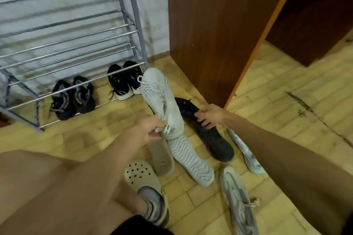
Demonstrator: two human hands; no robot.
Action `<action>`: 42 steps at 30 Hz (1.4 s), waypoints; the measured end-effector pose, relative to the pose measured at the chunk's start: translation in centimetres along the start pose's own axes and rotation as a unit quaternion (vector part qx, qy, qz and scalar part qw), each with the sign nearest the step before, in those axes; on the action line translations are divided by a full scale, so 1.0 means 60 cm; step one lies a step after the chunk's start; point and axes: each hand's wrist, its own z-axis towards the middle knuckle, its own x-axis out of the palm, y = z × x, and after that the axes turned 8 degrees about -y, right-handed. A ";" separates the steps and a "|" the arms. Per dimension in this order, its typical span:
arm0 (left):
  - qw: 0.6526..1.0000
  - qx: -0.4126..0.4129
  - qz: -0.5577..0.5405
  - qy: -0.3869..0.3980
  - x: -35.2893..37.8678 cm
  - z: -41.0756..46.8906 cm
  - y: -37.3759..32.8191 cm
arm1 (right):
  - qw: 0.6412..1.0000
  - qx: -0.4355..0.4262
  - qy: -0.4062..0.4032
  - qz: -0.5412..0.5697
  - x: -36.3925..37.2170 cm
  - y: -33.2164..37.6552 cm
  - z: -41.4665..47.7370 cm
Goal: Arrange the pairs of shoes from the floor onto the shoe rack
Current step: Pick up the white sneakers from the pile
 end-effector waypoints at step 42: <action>0.988 -0.032 0.136 0.072 0.143 0.027 0.083 | 0.932 0.108 -0.343 -0.038 0.003 -0.299 -0.014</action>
